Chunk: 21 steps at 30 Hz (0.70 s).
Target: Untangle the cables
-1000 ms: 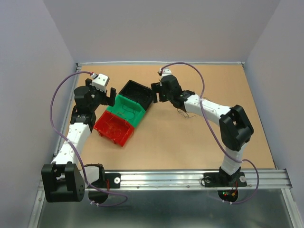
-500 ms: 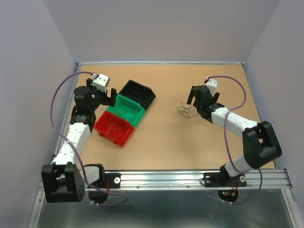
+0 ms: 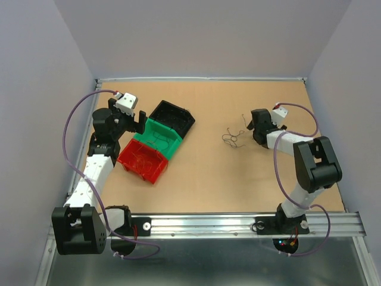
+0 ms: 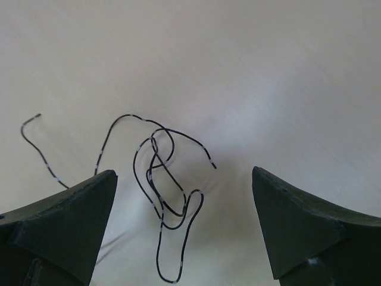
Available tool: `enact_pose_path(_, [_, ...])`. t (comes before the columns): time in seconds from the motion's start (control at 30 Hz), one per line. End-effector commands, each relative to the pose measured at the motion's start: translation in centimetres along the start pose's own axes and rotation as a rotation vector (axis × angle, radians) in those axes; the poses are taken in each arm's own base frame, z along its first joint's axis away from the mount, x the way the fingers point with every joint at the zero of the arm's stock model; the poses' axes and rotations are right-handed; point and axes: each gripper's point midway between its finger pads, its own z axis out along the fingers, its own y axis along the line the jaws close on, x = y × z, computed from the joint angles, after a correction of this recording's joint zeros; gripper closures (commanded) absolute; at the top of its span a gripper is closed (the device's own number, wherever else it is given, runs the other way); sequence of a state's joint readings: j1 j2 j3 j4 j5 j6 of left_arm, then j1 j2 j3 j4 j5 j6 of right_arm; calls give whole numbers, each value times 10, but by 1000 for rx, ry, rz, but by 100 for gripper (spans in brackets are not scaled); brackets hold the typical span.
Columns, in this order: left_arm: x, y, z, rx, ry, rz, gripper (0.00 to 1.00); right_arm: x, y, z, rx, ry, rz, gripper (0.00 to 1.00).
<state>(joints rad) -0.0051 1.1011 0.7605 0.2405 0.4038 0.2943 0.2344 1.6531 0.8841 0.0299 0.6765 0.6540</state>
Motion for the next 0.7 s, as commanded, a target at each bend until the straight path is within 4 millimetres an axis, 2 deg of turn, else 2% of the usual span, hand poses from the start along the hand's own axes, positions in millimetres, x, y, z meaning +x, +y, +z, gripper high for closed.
enact_pose_path(0.0, [-9, 0, -2, -3, -35, 22, 1, -22, 20, 12, -4, -55, 94, 0])
enact_pose_path(0.03, [-9, 0, -2, -3, -35, 25, 1, -13, 19, 19, 14, -42, 88, 0])
enact_pose_path(0.1, [-8, 0, -1, -3, -34, 24, 1, -12, 24, 25, 17, -40, 85, 0])
enact_pose_path(0.17, [-8, 1, 0, -2, -32, 25, 1, -2, 24, 34, 36, -24, 60, 0])
enact_pose_path(0.2, [-8, 1, 0, -2, -31, 25, 1, -2, 26, 36, 37, -26, 56, 3])
enact_pose_path(0.27, [-8, 1, 0, -4, -30, 28, 1, 2, 27, 42, 47, -22, 39, 21])
enact_pose_path(0.33, [-8, 1, 0, -3, -29, 27, 1, 2, 28, 43, 45, -19, 22, 47])
enact_pose_path(0.37, [-7, 1, 0, -5, -29, 29, 1, 3, 33, 42, 21, -5, 15, 89])
enact_pose_path(0.4, [-8, 2, 0, -7, -30, 29, 1, 1, 36, 40, 1, 0, 7, 100])
enact_pose_path(0.57, [-5, 2, 2, -6, -22, 28, 1, -19, 61, 11, -177, 21, -15, 100])
enact_pose_path(0.67, [-5, 3, 3, -9, -19, 27, 1, -43, 83, -23, -352, -3, -41, 100])
